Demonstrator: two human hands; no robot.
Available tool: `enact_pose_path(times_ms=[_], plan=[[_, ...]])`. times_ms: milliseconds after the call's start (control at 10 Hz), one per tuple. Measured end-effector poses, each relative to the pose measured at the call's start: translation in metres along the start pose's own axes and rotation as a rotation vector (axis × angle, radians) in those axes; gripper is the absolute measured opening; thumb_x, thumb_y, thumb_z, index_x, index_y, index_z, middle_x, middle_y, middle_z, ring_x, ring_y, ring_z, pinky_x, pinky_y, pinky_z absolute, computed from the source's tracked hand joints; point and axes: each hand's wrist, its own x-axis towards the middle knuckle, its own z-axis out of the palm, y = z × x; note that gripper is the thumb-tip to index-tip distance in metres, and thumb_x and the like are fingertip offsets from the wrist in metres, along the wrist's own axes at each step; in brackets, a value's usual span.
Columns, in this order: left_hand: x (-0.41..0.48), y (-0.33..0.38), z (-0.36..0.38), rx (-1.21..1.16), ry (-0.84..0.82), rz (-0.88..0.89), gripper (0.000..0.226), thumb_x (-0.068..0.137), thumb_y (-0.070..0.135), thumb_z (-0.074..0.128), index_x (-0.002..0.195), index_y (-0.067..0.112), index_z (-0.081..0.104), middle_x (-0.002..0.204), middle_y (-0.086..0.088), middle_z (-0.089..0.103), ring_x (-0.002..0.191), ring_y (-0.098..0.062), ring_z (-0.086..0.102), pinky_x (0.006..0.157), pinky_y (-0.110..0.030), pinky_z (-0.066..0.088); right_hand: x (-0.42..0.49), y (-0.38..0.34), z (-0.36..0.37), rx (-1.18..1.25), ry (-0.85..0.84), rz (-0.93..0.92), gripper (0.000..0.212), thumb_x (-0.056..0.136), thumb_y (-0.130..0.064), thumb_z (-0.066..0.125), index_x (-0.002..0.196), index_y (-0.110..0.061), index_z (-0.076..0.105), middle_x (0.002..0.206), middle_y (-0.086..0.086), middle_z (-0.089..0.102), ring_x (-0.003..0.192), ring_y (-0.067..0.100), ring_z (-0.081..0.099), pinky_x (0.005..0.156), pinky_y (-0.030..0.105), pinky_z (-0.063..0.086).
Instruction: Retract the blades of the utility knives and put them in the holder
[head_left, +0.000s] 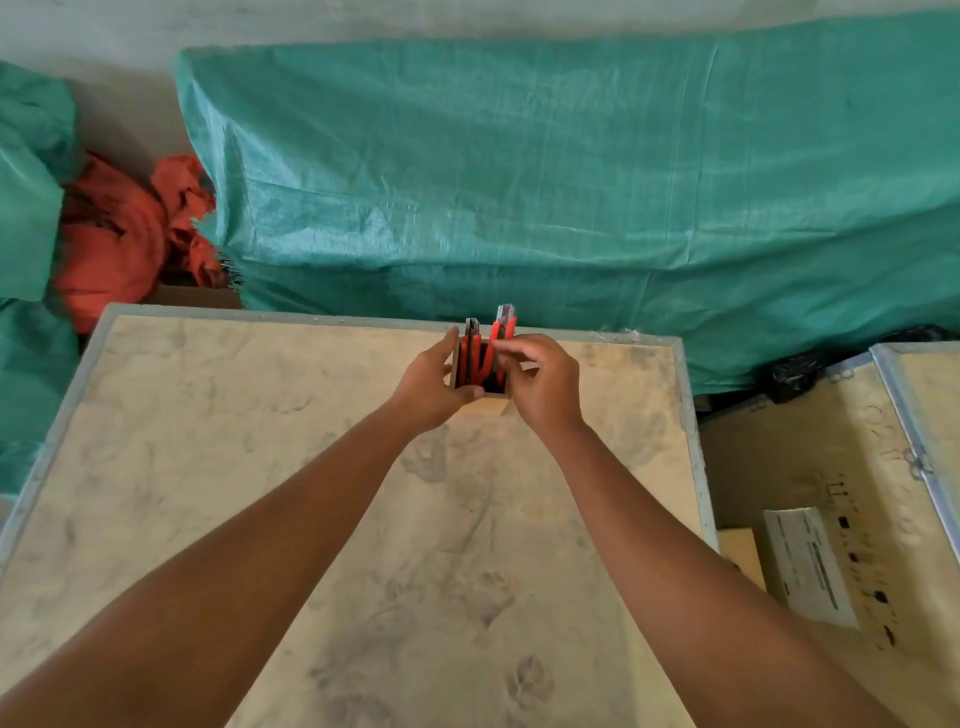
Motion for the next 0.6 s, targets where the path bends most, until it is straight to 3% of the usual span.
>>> enact_pose_path(times_ms=[100,200,300,600], plan=[[0.003,-0.001,0.001,0.011,0.018,0.014,0.091,0.078,0.013,0.08,0.152,0.015,0.027,0.151,-0.004,0.045,0.136,-0.027,0.047,0.106,-0.031,0.038,-0.006,0.009,0.006,-0.038,0.008,-0.027,0.027,0.085,0.002,0.073,0.106,-0.012,0.08,0.099,0.004,0.076,0.091,0.01,0.067,0.081,0.013,0.051],[0.003,-0.001,0.002,0.023,0.028,0.015,0.091,0.079,0.013,0.079,0.153,0.016,0.026,0.15,-0.004,0.046,0.136,-0.027,0.046,0.104,-0.03,0.039,-0.011,0.011,0.008,-0.051,0.014,-0.003,0.024,0.084,0.001,0.075,0.104,-0.011,0.08,0.098,0.006,0.076,0.089,0.012,0.068,0.078,0.008,0.05],[0.001,-0.003,0.004,0.028,0.043,0.01,0.092,0.079,0.014,0.079,0.153,0.018,0.024,0.148,-0.005,0.049,0.138,-0.027,0.044,0.108,-0.035,0.039,-0.015,0.009,0.009,-0.05,0.031,-0.011,0.023,0.084,0.0,0.076,0.104,-0.009,0.08,0.1,0.008,0.078,0.092,0.016,0.071,0.084,0.007,0.049],[-0.023,0.02,0.003,0.055,0.117,0.046,0.086,0.08,0.019,0.079,0.151,0.017,0.029,0.152,-0.005,0.044,0.138,-0.029,0.044,0.109,-0.04,0.04,-0.017,-0.011,-0.011,-0.008,0.028,0.05,0.032,0.082,-0.001,0.078,0.114,-0.01,0.077,0.11,0.011,0.076,0.105,0.025,0.07,0.096,0.04,0.057]])
